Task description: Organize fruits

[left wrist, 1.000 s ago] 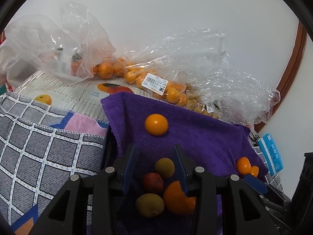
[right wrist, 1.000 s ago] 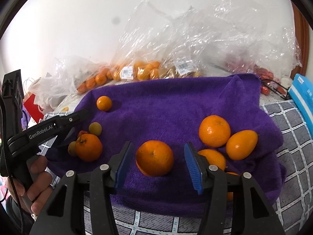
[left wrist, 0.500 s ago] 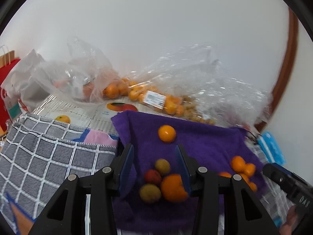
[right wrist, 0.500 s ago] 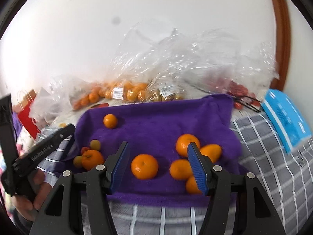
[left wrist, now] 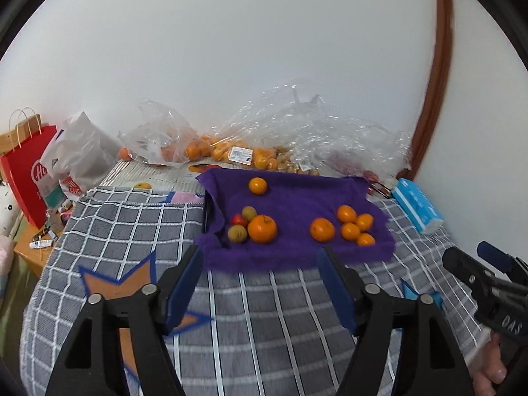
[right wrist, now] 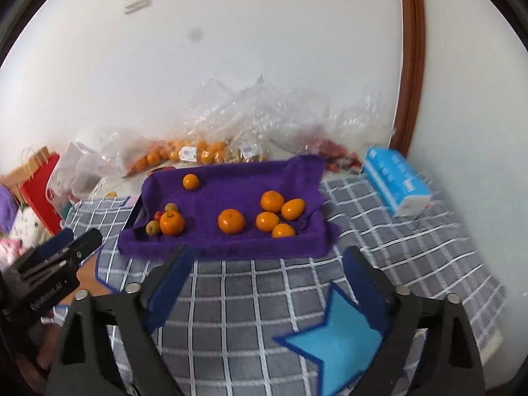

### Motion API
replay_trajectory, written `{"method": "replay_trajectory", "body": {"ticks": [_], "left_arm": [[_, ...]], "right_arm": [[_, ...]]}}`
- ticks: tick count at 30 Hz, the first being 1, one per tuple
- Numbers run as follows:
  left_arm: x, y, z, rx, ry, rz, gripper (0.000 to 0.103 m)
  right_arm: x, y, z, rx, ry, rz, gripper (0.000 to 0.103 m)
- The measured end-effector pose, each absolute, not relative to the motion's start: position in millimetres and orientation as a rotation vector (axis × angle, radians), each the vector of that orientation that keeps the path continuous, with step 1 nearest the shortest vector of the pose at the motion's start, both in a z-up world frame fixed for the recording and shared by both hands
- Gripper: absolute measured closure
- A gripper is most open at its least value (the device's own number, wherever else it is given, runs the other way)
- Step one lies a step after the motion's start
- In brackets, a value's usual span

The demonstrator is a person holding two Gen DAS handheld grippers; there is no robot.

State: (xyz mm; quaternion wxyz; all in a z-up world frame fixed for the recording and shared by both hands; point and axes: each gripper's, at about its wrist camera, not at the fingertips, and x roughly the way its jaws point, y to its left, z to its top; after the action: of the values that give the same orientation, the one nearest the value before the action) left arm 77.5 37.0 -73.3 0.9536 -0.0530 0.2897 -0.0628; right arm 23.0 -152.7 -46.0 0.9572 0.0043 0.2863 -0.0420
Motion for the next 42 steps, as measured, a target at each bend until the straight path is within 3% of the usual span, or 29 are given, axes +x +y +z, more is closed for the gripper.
{"method": "replay_trajectory", "body": {"ticks": [5,14,42], "left_arm": [[36,27,-48,-0.054,0.545,-0.082,0.022],[8,16,-28,-0.053,0.511,-0.076,0.021],[0,10,-20,-0.055,0.523,-0.079,0.02]], "right_arm": [[-21,-145,-24,-0.009,0.543,-0.082,0.004],[-60,-154,5,0.043,0.468,-0.055,0.003],[-63,-168,7,0.056,0.479,-0.121,0.003]]}}
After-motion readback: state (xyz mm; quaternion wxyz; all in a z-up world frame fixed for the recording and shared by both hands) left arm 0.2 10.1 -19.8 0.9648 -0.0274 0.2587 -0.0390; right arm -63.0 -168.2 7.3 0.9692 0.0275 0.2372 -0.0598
